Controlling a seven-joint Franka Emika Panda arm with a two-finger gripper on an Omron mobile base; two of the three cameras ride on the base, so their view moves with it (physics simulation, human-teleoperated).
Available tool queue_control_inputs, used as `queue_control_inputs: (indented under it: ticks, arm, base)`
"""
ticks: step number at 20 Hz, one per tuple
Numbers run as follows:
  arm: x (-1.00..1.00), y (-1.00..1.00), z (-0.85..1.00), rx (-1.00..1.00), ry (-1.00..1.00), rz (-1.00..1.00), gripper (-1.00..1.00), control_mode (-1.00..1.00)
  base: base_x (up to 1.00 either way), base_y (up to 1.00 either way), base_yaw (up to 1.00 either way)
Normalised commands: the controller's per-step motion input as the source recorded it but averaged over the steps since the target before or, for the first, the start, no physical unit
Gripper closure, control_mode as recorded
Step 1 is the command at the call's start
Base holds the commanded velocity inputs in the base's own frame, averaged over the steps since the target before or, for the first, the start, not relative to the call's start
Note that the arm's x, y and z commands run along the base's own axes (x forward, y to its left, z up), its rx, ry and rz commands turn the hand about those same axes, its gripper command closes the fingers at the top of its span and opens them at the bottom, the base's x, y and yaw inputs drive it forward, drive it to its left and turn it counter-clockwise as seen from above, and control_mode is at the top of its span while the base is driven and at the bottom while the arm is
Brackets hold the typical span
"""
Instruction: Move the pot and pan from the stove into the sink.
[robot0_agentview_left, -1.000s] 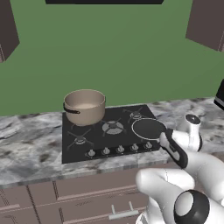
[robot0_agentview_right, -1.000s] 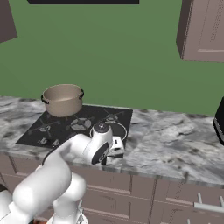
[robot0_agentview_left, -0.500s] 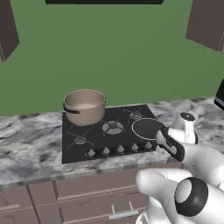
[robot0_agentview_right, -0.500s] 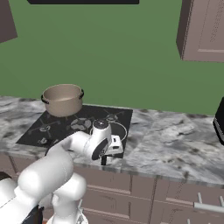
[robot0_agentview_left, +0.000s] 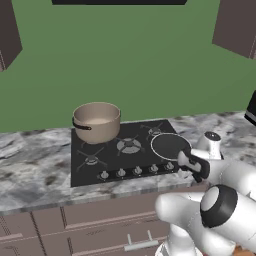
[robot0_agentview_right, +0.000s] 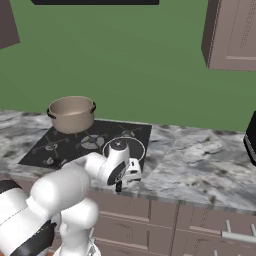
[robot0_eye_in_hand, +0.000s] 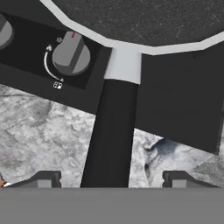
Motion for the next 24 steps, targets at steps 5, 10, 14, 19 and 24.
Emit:
queue_control_inputs:
  ticks: [5, 10, 14, 19, 24]
  arm:
    - [0.00, 0.00, 0.01, 0.00, 0.00, 0.00, 1.00, -1.00]
    - [0.00, 0.00, 0.51, 0.03, 0.00, -0.01, 1.00, -1.00]
    - [0.00, 0.00, 0.74, 0.04, 0.00, 0.00, 1.00, -1.00]
    - [-0.08, 0.02, 0.73, 0.03, -0.04, 0.00, 1.00, -1.00]
    - [-0.33, 0.11, 0.59, 0.00, -0.13, 0.06, 1.00, -1.00]
  base:
    - [0.00, 0.00, 0.00]
    - [0.00, 0.00, 0.00]
    - [0.00, 0.00, 0.00]
    - [0.00, 0.00, 0.00]
    - [0.00, 0.00, 0.00]
